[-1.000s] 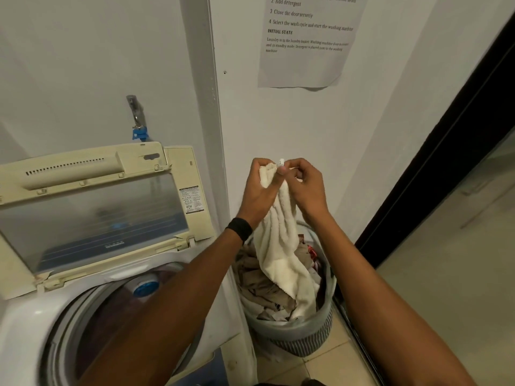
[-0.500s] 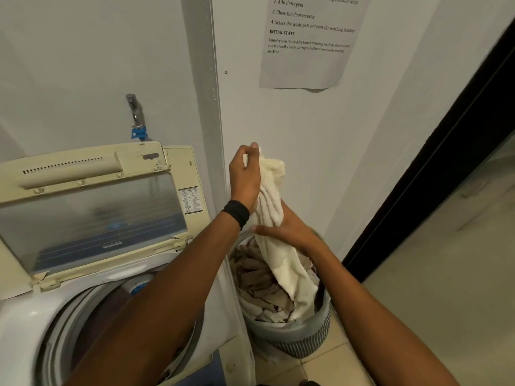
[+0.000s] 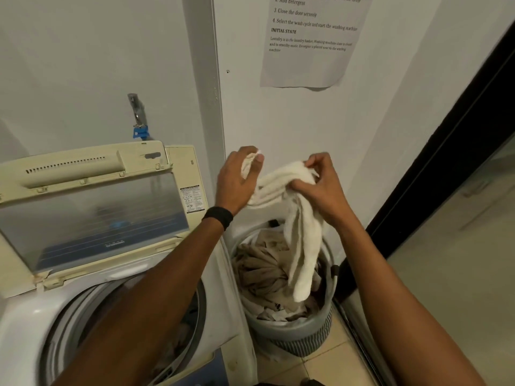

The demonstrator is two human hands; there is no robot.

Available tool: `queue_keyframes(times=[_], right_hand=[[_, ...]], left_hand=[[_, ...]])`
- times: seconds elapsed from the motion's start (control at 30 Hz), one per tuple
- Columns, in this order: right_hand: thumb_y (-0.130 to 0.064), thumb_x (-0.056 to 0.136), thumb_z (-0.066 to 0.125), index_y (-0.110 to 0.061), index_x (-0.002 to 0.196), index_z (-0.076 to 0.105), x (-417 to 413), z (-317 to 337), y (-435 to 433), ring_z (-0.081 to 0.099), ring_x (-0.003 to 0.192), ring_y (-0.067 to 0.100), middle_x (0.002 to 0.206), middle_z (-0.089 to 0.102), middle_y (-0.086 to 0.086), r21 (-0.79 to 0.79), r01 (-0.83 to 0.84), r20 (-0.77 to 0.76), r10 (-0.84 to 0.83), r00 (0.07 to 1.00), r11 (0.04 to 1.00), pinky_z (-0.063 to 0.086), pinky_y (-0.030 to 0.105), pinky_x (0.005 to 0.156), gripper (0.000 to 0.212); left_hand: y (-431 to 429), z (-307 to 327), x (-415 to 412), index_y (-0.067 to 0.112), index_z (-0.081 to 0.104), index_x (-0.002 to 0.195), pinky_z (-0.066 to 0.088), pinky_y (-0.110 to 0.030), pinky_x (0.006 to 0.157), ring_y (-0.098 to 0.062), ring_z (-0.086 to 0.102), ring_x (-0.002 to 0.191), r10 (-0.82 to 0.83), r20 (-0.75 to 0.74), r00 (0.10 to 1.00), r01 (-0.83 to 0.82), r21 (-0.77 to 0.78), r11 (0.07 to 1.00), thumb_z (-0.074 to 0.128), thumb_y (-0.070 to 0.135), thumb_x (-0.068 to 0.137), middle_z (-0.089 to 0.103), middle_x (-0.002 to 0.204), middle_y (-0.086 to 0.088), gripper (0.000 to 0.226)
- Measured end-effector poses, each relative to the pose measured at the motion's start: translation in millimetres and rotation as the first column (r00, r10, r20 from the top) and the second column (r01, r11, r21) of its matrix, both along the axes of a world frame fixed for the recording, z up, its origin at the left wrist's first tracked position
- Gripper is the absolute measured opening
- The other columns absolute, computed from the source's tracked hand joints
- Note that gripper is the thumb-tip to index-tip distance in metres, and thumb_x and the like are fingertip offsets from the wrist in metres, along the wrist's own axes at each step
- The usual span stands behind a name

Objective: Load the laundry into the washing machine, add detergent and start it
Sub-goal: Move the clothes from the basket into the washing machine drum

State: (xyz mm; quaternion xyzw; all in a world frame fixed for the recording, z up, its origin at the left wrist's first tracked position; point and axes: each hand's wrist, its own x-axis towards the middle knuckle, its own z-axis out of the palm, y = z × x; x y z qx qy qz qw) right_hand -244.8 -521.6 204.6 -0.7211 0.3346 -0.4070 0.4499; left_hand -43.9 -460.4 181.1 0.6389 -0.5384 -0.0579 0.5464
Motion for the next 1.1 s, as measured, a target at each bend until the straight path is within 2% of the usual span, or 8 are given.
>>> queue_keyframes(times=[0.1, 0.27, 0.4, 0.5, 0.73, 0.87, 0.97, 1.1], right_hand=[[-0.014, 0.081, 0.082, -0.011, 0.1, 0.058, 21.7, 12.9, 6.6, 0.069, 0.09, 0.029, 0.101, 0.07, 0.012, 0.047, -0.006, 0.108, 0.0, 0.994, 0.999, 0.059, 0.04, 0.075, 0.03], [-0.013, 0.092, 0.057, -0.01, 0.124, 0.066, 15.1, -12.2, 4.8, 0.062, 0.122, 0.033, 0.129, 0.066, 0.016, 0.314, -0.289, 0.333, 0.18, 0.926, 0.904, 0.047, 0.057, 0.108, 0.034], [-0.023, 0.093, 0.065, -0.036, 0.149, 0.041, 4.4, -58.5, 23.0, 0.053, 0.134, 0.008, 0.148, 0.052, -0.012, 0.203, -0.242, -0.034, 0.254, 0.967, 0.949, 0.05, 0.026, 0.105, 0.063], [-0.023, 0.095, 0.071, -0.031, 0.137, 0.049, -7.5, -106.0, 32.6, 0.061, 0.125, 0.016, 0.127, 0.063, -0.016, 0.244, -0.155, -0.222, 0.211, 0.952, 0.957, 0.05, 0.011, 0.086, 0.048], [-0.026, 0.091, 0.075, -0.02, 0.124, 0.049, -3.9, -47.9, 20.3, 0.071, 0.106, 0.032, 0.114, 0.072, 0.008, 0.318, 0.149, 0.288, -0.245, 0.926, 0.936, 0.059, 0.052, 0.089, 0.042], [-0.021, 0.1, 0.058, -0.019, 0.132, 0.061, 28.0, -8.0, 25.2, 0.067, 0.117, 0.028, 0.125, 0.07, 0.007, 0.331, -0.007, 0.369, -0.123, 0.921, 0.944, 0.053, 0.051, 0.103, 0.032], [-0.03, 0.103, 0.052, -0.021, 0.138, 0.059, 50.5, -1.3, 38.6, 0.064, 0.123, 0.022, 0.131, 0.068, 0.005, 0.354, -0.128, 0.382, -0.018, 0.924, 0.927, 0.048, 0.048, 0.109, 0.037], [-0.039, 0.102, 0.049, -0.029, 0.136, 0.06, 81.3, -9.4, 63.7, 0.066, 0.12, 0.017, 0.13, 0.069, -0.003, 0.399, -0.189, 0.282, 0.076, 0.956, 0.897, 0.05, 0.047, 0.107, 0.037]], left_hand=[[-0.5, -4.5, -27.4, 0.027, 0.057, 0.133, 0.047, -0.018, 0.097, -0.008, 0.06, 0.112, -0.232, -0.025, 0.973, 0.232, 0.026, 0.972, 0.042, 0.057, 0.102, 0.06, 0.121, 0.0, 0.046], [-1.1, -2.5, -30.3, 0.022, 0.059, 0.091, 0.049, -0.035, 0.076, -0.015, 0.058, 0.083, -0.072, -0.077, 0.994, 0.072, -0.003, 0.997, 0.05, 0.055, 0.101, 0.06, 0.087, 0.001, 0.036], [-5.9, 8.8, -24.4, 0.019, 0.055, 0.079, 0.044, -0.03, 0.07, -0.011, 0.051, 0.072, 0.026, -0.238, 0.971, -0.046, -0.078, 0.996, 0.055, 0.044, 0.104, 0.054, 0.076, 0.002, 0.035], [-9.8, 16.5, -10.1, 0.012, 0.051, 0.078, 0.039, -0.029, 0.068, -0.01, 0.046, 0.069, 0.085, -0.284, 0.955, -0.122, -0.116, 0.986, 0.057, 0.044, 0.102, 0.048, 0.073, 0.003, 0.041], [1.4, -8.5, -1.5, 0.016, 0.046, 0.073, 0.039, -0.033, 0.068, -0.012, 0.047, 0.07, 0.132, -0.243, 0.961, -0.148, -0.05, 0.988, 0.058, 0.039, 0.088, 0.049, 0.075, 0.0, 0.03], [2.8, -4.3, -23.5, 0.016, 0.055, 0.1, 0.045, -0.027, 0.079, -0.01, 0.057, 0.088, -0.051, -0.306, 0.951, 0.027, -0.082, 0.996, 0.049, 0.025, 0.095, 0.06, 0.097, 0.004, 0.012], [12.4, -2.2, -31.5, 0.016, 0.05, 0.127, 0.051, -0.021, 0.087, -0.003, 0.063, 0.101, -0.082, -0.381, 0.921, 0.035, -0.13, 0.991, 0.043, 0.019, 0.102, 0.064, 0.114, 0.007, 0.026], [49.1, -16.5, -5.8, 0.023, 0.043, 0.112, 0.047, -0.03, 0.092, -0.009, 0.055, 0.099, 0.079, -0.442, 0.893, -0.132, -0.089, 0.987, 0.039, 0.024, 0.091, 0.051, 0.105, 0.01, 0.021]])
